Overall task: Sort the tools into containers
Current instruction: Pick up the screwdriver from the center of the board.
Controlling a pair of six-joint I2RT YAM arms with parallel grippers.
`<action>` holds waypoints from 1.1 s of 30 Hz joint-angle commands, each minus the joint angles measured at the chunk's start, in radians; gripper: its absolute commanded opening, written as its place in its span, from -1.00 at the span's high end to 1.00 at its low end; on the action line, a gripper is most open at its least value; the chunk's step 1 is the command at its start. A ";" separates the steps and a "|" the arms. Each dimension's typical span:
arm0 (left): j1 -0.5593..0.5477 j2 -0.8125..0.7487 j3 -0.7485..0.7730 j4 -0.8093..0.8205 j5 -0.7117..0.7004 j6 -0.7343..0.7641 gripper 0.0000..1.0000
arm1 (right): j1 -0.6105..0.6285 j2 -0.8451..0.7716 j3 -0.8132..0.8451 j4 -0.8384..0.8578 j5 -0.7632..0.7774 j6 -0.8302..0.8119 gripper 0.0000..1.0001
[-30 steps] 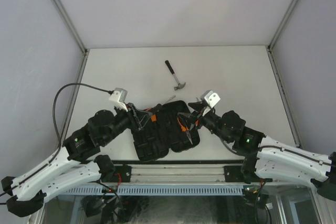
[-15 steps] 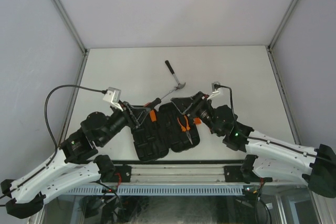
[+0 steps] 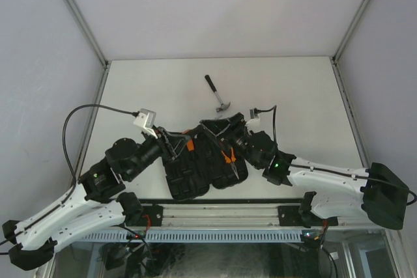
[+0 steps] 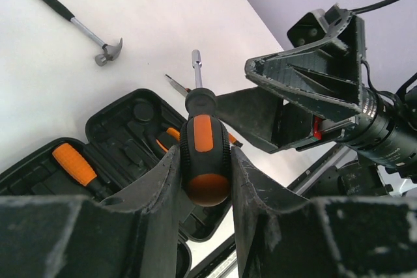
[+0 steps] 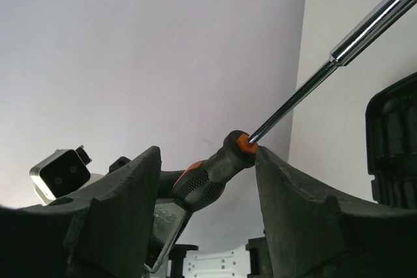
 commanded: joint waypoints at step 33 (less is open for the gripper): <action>-0.004 -0.027 -0.060 0.046 0.128 0.050 -0.09 | -0.008 -0.034 0.072 -0.036 0.008 -0.091 1.00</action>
